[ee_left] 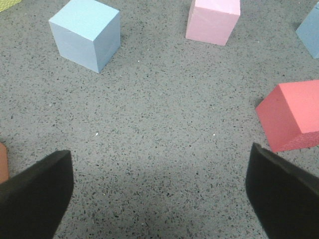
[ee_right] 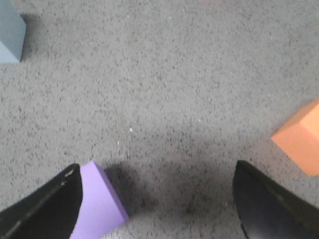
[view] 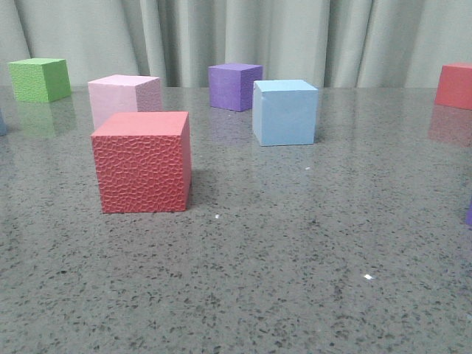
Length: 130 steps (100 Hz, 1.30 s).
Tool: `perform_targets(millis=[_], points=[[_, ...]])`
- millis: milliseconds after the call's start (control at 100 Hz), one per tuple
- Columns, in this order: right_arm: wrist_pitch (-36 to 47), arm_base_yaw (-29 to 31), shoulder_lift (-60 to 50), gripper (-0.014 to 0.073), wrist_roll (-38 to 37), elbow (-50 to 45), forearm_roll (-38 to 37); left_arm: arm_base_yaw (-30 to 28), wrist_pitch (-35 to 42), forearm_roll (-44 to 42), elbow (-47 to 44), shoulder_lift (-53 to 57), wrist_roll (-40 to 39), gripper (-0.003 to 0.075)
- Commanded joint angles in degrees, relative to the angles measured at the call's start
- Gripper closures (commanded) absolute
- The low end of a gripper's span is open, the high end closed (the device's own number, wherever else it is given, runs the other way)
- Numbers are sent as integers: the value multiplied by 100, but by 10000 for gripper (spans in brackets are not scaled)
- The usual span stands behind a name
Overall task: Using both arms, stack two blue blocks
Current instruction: 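Move the open left gripper over the other light-blue cube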
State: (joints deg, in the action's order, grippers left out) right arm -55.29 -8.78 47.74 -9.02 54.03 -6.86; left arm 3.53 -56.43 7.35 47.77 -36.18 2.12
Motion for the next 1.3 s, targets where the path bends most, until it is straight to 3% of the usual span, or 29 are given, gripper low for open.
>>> perform_targets(millis=[0, 290, 800, 960, 1290], points=[[365, 30, -418, -17, 37, -147, -128, -14, 314, 84, 189, -40, -47, 62], [406, 30, -1290, -17, 37, -520, -269, -14, 314, 84, 189, -40, -47, 62], [406, 30, -1309, -17, 37, -520, -273, -14, 457, -215, 364, -144, 118, 62], [406, 30, -1309, -17, 37, -520, -273, -14, 468, -696, 925, -658, 206, 62], [406, 30, -1309, -17, 37, -520, -273, -14, 468, -696, 2132, -2311, 1044, 62]])
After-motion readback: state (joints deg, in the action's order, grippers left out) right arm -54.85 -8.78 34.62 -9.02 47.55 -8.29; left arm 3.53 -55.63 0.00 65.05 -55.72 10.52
